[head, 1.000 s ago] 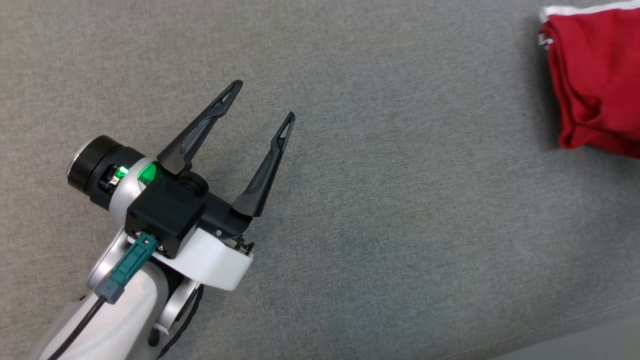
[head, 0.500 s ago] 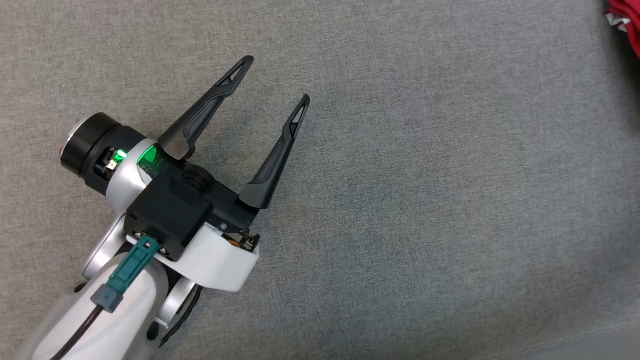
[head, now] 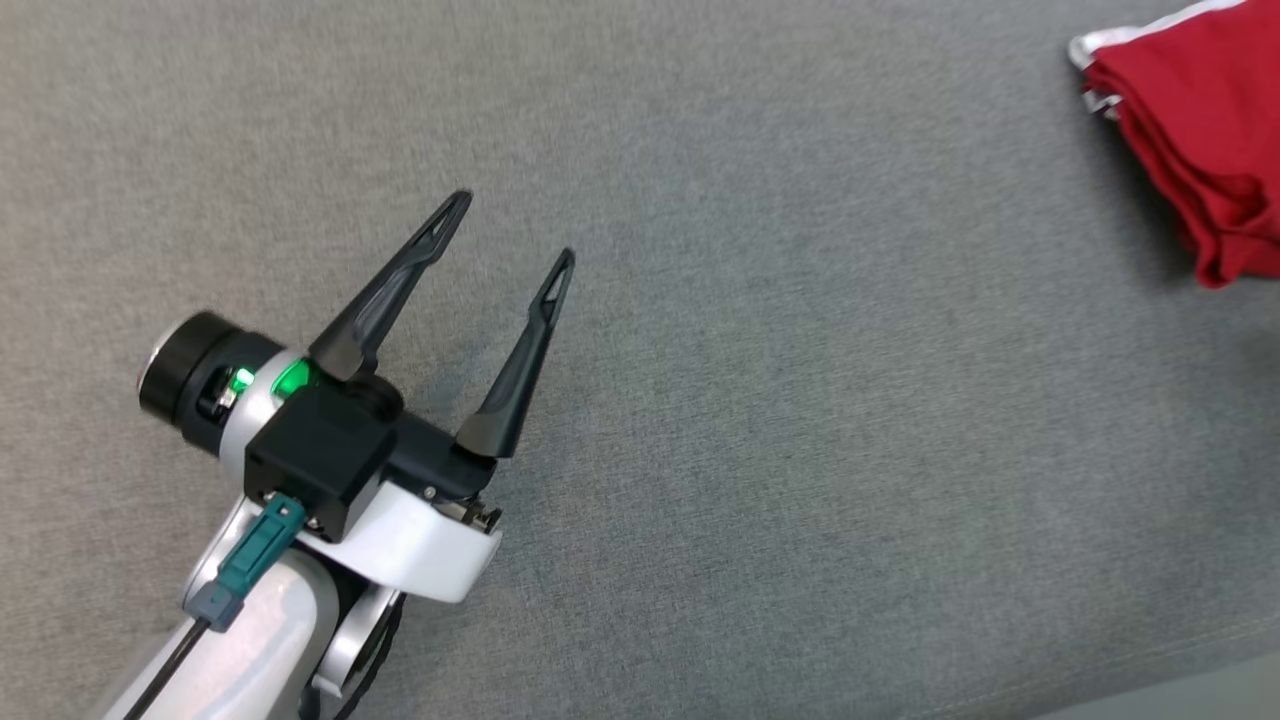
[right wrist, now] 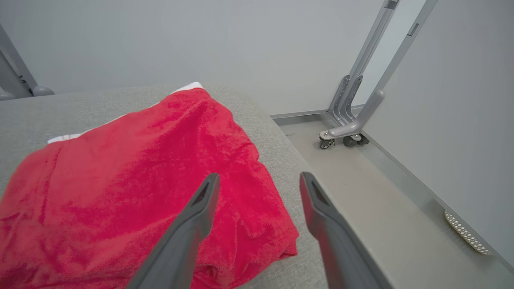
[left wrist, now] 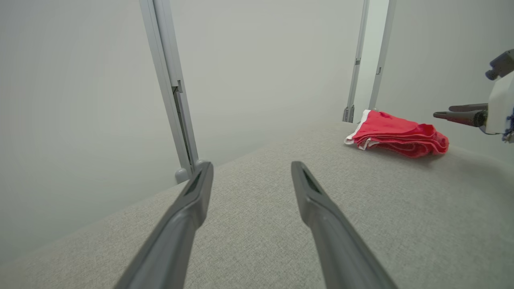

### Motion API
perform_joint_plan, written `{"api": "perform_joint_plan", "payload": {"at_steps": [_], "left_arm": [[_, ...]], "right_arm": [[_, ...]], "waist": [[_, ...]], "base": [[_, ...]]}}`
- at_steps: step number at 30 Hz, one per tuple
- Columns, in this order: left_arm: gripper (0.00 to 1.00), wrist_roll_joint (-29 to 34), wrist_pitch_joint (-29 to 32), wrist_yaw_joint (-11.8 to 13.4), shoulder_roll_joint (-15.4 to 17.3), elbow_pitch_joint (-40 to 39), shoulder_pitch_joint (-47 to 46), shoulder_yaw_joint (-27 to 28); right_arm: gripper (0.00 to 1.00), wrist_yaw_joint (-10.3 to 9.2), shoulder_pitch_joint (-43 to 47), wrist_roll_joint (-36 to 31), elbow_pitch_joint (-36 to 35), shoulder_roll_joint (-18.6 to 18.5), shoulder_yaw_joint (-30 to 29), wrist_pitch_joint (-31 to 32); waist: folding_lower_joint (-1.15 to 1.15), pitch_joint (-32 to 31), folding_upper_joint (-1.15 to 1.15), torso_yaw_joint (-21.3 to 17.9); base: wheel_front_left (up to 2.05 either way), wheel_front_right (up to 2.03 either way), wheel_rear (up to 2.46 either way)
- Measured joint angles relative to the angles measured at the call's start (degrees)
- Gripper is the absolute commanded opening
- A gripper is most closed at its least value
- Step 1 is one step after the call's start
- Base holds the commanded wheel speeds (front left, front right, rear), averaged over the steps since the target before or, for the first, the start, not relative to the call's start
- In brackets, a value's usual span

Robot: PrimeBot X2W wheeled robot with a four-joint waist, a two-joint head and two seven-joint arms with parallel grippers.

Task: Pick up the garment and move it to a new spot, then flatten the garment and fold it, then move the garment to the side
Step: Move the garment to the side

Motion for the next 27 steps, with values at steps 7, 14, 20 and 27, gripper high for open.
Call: {"api": "perform_joint_plan", "payload": {"at_steps": [7, 14, 20, 27], "left_arm": [[1.00, -2.6, -2.2, 2.6, -0.1, 2.3, 6.0, 1.7], [1.00, -5.9, -4.7, 5.4, -1.1, 5.8, 11.4, 4.3], [1.00, -8.8, -7.0, 8.2, -1.6, 8.7, 16.4, 7.5], [1.00, -11.9, -8.7, 11.7, -0.6, 11.0, 24.1, 12.5]], "right_arm": [[1.00, 0.00, 13.1, -6.9, -16.0, 7.6, -9.5, 0.0], [1.00, 0.00, 23.4, -14.5, -30.4, 17.7, -10.9, 0.4], [1.00, 0.00, 29.5, -17.4, -40.9, 22.6, -8.4, 4.3], [1.00, 0.00, 36.1, -18.1, -50.0, 24.5, -5.8, 9.2]], "waist": [[0.00, -6.3, 0.00, -0.2], [0.00, -12.1, 0.00, 1.9], [0.00, -16.0, 0.00, 5.5], [0.00, -21.3, 0.00, 9.8]], "base": [[0.00, 0.00, 0.00], [0.00, 0.00, 0.00], [0.00, 0.00, 0.00], [0.00, 0.00, 0.00]]}}
